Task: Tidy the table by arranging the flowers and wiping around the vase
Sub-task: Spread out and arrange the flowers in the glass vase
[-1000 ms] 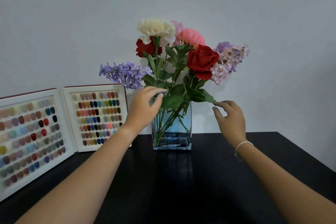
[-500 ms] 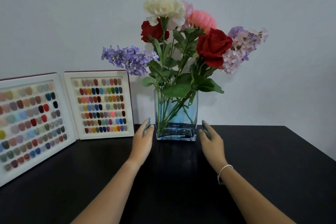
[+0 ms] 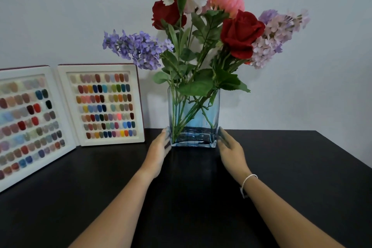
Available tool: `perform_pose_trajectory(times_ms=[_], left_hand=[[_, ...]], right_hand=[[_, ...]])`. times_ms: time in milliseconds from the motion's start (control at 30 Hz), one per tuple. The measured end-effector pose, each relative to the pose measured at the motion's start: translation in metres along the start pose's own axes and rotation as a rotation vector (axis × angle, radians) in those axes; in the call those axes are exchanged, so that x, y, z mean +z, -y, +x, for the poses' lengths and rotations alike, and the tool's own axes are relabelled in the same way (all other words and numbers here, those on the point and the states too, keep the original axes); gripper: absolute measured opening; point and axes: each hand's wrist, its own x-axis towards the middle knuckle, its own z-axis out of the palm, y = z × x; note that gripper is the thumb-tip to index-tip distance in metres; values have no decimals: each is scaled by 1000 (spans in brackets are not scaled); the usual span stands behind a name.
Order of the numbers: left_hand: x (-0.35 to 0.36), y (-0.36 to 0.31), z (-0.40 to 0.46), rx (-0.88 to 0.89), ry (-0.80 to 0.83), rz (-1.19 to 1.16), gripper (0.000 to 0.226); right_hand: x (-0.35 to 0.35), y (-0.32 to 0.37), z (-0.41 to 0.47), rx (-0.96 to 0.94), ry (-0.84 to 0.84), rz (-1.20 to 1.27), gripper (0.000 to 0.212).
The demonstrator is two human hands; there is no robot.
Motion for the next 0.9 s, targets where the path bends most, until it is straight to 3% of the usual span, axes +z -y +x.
perform_pose_trajectory(times_ms=[600, 900], left_hand=[[9, 0, -39, 21, 7, -56, 40], [12, -6, -61, 25, 22, 36, 41]], right_hand=[[-13, -7, 13, 70, 28, 123, 42], [-18, -4, -12, -1, -53, -34, 42]])
